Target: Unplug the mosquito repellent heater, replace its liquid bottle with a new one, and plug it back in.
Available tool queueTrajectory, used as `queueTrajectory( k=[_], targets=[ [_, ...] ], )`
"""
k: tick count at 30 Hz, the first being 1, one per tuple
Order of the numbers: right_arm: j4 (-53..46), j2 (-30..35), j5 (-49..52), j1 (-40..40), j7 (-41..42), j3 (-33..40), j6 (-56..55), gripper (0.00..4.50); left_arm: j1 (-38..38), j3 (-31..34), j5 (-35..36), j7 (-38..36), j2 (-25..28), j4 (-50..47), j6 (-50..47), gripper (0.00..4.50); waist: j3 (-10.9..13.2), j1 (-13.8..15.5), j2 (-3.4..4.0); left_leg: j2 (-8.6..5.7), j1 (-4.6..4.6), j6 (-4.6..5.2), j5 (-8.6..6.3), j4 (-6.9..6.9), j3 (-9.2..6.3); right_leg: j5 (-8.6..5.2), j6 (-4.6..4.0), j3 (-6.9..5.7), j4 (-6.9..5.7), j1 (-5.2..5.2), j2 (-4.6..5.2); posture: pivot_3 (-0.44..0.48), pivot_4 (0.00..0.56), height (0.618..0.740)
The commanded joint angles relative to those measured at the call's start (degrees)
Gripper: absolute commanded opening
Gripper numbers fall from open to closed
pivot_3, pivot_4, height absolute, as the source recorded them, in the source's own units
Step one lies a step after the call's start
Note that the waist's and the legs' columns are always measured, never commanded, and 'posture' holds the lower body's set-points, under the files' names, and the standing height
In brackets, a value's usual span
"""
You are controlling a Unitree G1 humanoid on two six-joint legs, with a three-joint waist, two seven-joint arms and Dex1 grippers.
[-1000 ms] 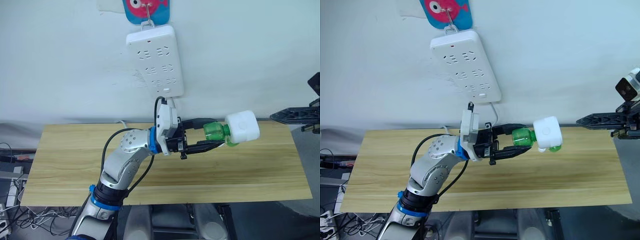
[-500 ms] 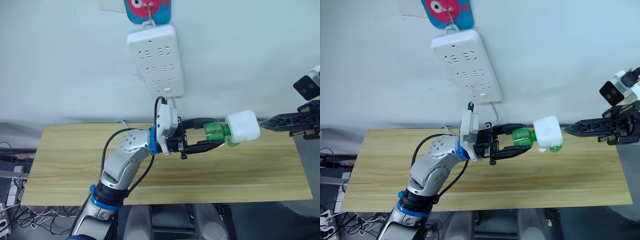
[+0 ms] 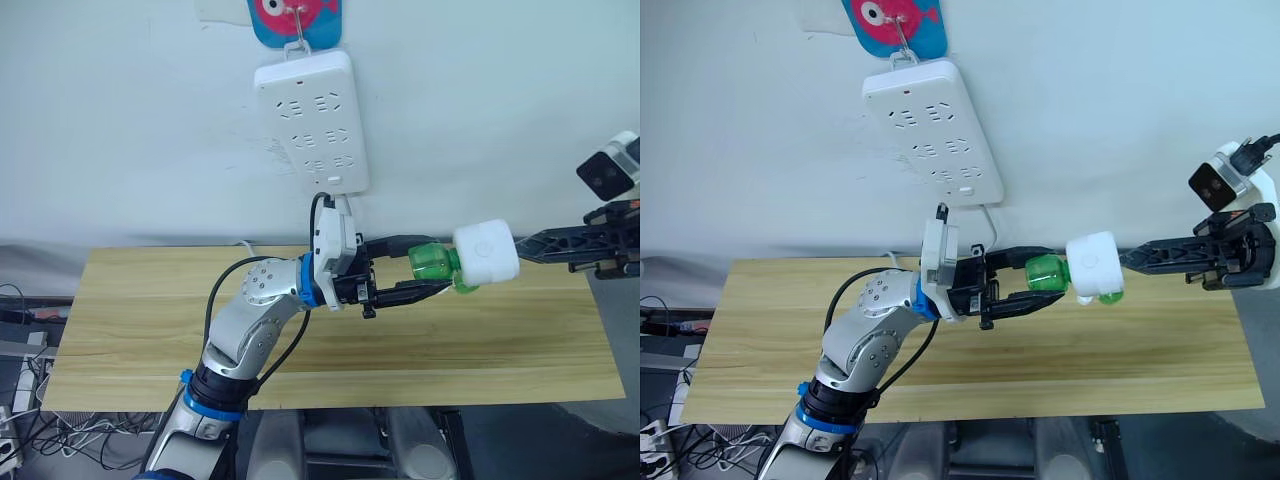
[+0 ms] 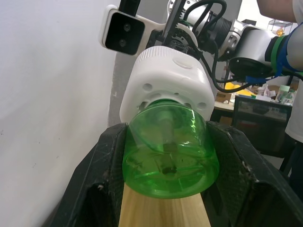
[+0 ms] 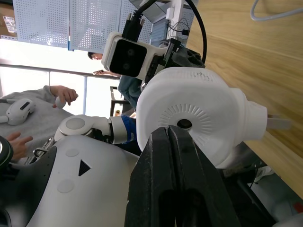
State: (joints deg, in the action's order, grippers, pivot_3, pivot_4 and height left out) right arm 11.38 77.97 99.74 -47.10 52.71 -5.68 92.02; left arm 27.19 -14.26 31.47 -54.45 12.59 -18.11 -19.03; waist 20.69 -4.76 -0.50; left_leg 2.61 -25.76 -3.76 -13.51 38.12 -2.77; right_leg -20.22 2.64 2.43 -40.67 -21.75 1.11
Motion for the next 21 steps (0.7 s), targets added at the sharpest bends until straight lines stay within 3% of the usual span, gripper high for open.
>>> queueTrajectory(
  k=[1,21],
  targets=[
    [-1.46,-0.16,3.75,-0.34,-1.68,2.07,0.48,0.04,0.27,-0.09,0.88,-0.17,-0.57,-2.21,1.03,2.21,0.00,0.00,0.00,0.00,0.00,0.00,0.00,0.00,0.00,0.00,0.00,0.00,0.00,0.00,0.00,-0.158,0.351,0.740],
    [1.29,0.69,-1.68,1.76,-1.51,4.11,0.48,0.04,0.35,0.05,0.86,-0.41,-0.52,-1.96,1.28,2.21,0.00,0.00,0.00,0.00,-0.01,-0.01,0.00,0.00,-0.01,0.00,0.00,0.00,0.01,0.00,0.00,-0.160,0.348,0.740]
  ],
)
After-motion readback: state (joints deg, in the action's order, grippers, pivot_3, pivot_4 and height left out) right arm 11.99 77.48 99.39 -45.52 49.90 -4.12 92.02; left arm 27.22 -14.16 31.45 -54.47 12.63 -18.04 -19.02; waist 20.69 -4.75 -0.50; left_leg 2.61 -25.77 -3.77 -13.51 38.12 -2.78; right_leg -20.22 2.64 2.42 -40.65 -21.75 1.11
